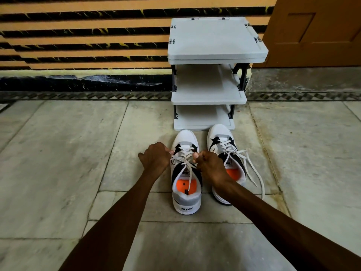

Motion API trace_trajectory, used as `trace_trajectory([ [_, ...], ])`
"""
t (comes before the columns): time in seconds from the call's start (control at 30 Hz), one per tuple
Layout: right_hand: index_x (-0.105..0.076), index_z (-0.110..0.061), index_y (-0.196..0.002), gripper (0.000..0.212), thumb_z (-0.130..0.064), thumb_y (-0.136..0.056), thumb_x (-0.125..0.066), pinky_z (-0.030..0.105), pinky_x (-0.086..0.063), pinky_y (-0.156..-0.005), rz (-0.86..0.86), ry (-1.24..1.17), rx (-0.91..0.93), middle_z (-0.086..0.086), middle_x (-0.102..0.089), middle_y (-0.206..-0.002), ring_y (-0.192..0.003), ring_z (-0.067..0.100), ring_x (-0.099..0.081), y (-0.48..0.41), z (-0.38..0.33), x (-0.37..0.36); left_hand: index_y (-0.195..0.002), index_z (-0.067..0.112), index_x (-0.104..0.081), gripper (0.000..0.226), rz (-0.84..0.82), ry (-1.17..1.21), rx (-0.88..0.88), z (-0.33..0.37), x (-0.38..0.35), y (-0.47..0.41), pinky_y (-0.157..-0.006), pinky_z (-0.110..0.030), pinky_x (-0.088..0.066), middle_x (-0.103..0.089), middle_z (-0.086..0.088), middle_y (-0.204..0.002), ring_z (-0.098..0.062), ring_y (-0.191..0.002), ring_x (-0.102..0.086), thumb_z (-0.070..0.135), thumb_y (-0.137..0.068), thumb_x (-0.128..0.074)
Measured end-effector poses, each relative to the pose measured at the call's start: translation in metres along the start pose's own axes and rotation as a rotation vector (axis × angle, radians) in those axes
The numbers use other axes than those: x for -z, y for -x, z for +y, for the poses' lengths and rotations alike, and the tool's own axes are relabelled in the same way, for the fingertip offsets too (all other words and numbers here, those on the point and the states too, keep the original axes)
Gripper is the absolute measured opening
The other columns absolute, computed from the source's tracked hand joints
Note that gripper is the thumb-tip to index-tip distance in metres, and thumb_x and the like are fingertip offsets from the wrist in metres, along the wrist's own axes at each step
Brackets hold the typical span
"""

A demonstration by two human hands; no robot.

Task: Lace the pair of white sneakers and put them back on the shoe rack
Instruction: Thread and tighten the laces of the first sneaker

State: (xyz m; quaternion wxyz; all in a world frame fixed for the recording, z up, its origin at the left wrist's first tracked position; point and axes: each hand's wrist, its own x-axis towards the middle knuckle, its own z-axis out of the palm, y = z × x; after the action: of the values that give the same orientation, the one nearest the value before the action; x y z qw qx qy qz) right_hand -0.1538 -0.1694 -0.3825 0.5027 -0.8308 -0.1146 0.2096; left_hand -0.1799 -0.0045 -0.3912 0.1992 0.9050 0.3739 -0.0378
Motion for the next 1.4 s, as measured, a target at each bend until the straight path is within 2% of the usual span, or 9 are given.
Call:
trace_trajectory([
  [0.13, -0.065, -0.005, -0.088, 0.039, -0.039, -0.097, -0.049, 0.05, -0.052, -0.086, -0.006, 0.034, 0.004, 0.013, -0.073, -0.095, -0.089, 0.031, -0.067, 0.002, -0.003, 0.001, -0.108, 0.021, -0.068, 0.032, 0.011, -0.012, 0.013, 0.0, 0.0, -0.002, -0.098, -0.04, -0.035, -0.065, -0.01, -0.12, -0.031, -0.114, -0.058, 0.045, -0.089, -0.059],
  [0.33, -0.054, -0.022, -0.071, 0.03, -0.037, -0.096, -0.051, 0.046, -0.052, -0.084, 0.009, 0.048, 0.002, 0.008, -0.068, -0.085, -0.085, 0.029, -0.065, 0.003, -0.001, 0.001, -0.107, 0.021, -0.068, 0.03, 0.039, -0.055, 0.015, 0.0, -0.005, -0.002, -0.098, -0.041, -0.033, -0.066, -0.01, -0.118, -0.031, -0.112, -0.059, 0.044, -0.09, -0.057],
  [0.6, -0.058, -0.005, -0.079, 0.042, -0.042, -0.096, -0.049, 0.046, -0.053, -0.07, 0.053, 0.113, 0.126, 0.014, -0.069, -0.075, -0.072, 0.027, -0.066, 0.011, 0.005, 0.006, -0.109, 0.019, -0.066, 0.029, -0.023, -0.074, -0.037, -0.002, -0.006, 0.0, -0.093, -0.038, -0.039, -0.066, -0.01, -0.118, -0.031, -0.111, -0.06, 0.04, -0.093, -0.054],
  [0.67, -0.059, -0.008, -0.084, 0.031, -0.034, -0.097, -0.051, 0.044, -0.054, -0.067, 0.019, 0.134, 0.151, 0.011, -0.07, -0.072, -0.067, 0.023, -0.066, 0.011, 0.009, 0.01, -0.102, 0.02, -0.069, 0.024, -0.058, 0.026, -0.069, -0.01, -0.003, 0.001, -0.086, -0.035, -0.045, -0.069, -0.008, -0.114, -0.03, -0.108, -0.062, 0.038, -0.092, -0.056],
  [0.73, -0.061, -0.013, -0.096, 0.015, -0.028, -0.093, -0.057, 0.041, -0.054, -0.071, -0.046, 0.251, 0.164, 0.011, -0.072, -0.082, -0.076, 0.025, -0.068, 0.01, 0.012, 0.012, -0.097, 0.02, -0.07, 0.023, -0.094, 0.083, -0.109, -0.018, 0.002, 0.006, -0.085, -0.035, -0.048, -0.07, -0.007, -0.112, -0.029, -0.106, -0.062, 0.038, -0.091, -0.057],
  [0.87, -0.063, -0.014, -0.114, 0.038, -0.038, -0.084, -0.065, 0.033, -0.052, -0.076, -0.163, 0.653, 0.281, 0.011, -0.072, -0.099, -0.094, 0.028, -0.067, 0.011, 0.011, 0.009, -0.117, 0.017, -0.06, 0.042, -0.23, -0.157, -0.283, -0.019, 0.011, 0.024, -0.095, -0.044, -0.044, -0.057, -0.011, -0.121, -0.033, -0.116, -0.053, 0.048, -0.097, -0.039],
  [1.0, -0.062, -0.014, -0.112, 0.033, -0.036, -0.088, -0.056, 0.032, -0.049, -0.075, -0.131, 0.79, 0.309, 0.013, -0.07, -0.103, -0.094, 0.031, -0.067, 0.006, 0.009, -0.001, -0.125, 0.014, -0.051, 0.052, -0.413, -0.104, -0.363, -0.017, 0.007, 0.041, -0.09, -0.041, -0.047, -0.057, -0.012, -0.124, -0.032, -0.112, -0.057, 0.053, -0.092, -0.047],
  [1.1, -0.061, -0.012, -0.112, 0.03, -0.029, -0.089, -0.055, 0.035, -0.05, -0.077, -0.125, 0.766, 0.322, 0.014, -0.069, -0.104, -0.093, 0.033, -0.066, 0.001, 0.01, -0.002, -0.126, 0.015, -0.05, 0.048, -0.347, -0.21, -0.383, -0.016, 0.006, 0.038, -0.089, -0.042, -0.05, -0.057, -0.011, -0.126, -0.033, -0.112, -0.058, 0.042, -0.087, -0.058],
  [1.4, -0.061, -0.006, -0.108, 0.028, -0.026, -0.089, -0.058, 0.033, -0.046, -0.077, -0.119, 0.668, 0.307, 0.02, -0.066, -0.106, -0.096, 0.035, -0.063, -0.024, 0.001, 0.0, -0.121, 0.011, -0.054, 0.036, -0.257, -0.126, -0.328, -0.008, 0.008, 0.027, -0.087, -0.042, -0.05, -0.061, -0.015, -0.122, -0.036, -0.109, -0.06, 0.033, -0.093, -0.049],
])
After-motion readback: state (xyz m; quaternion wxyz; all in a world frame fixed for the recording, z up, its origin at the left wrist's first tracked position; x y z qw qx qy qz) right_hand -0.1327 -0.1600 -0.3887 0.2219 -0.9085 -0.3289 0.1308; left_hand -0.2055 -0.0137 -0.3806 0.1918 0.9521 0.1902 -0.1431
